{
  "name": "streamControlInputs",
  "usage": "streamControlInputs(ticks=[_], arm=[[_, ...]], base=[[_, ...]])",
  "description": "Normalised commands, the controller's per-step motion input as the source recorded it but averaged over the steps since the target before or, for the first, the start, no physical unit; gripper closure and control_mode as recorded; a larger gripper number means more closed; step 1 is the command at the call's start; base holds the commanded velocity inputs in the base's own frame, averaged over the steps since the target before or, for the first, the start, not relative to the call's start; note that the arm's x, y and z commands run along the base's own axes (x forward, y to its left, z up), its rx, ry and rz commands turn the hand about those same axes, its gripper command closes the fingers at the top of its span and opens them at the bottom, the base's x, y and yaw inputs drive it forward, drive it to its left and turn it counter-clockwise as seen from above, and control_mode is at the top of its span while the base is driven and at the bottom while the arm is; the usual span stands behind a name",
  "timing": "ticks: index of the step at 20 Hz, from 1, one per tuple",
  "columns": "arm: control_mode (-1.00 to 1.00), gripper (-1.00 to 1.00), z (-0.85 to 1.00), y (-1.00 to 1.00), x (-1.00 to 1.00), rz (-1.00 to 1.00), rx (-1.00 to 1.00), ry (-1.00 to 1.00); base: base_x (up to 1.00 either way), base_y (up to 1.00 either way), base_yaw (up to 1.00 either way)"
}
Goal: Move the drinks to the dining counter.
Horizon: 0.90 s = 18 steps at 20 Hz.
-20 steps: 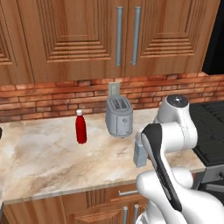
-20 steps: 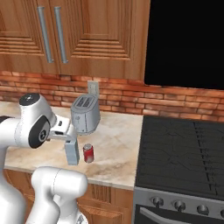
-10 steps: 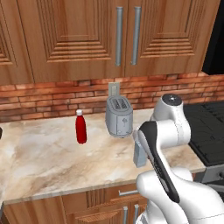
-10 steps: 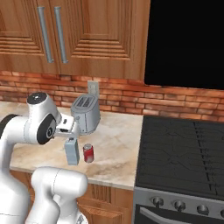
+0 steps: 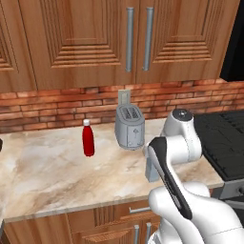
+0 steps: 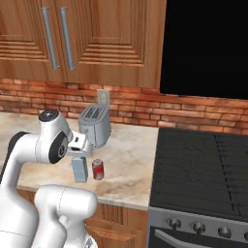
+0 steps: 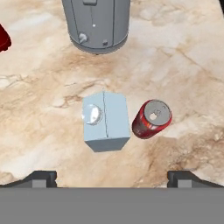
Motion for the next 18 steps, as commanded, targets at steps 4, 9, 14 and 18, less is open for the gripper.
streamControlInputs(ticks=[4,9,14,18], arm=[[-1.0,-1.0,-0.08,0.0,0.14,0.0,0.0,0.0],[-1.0,-1.0,0.0,0.0,0.11,0.0,0.0,0.0],[-1.0,-1.0,0.0,0.0,0.13,0.0,0.0,0.0],[-1.0,-1.0,-0.08,0.0,0.25,0.0,0.0,0.0]], base=[[0.0,0.0,0.0],[0.0,0.0,0.0],[0.0,0.0,0.0],[0.0,0.0,0.0]])
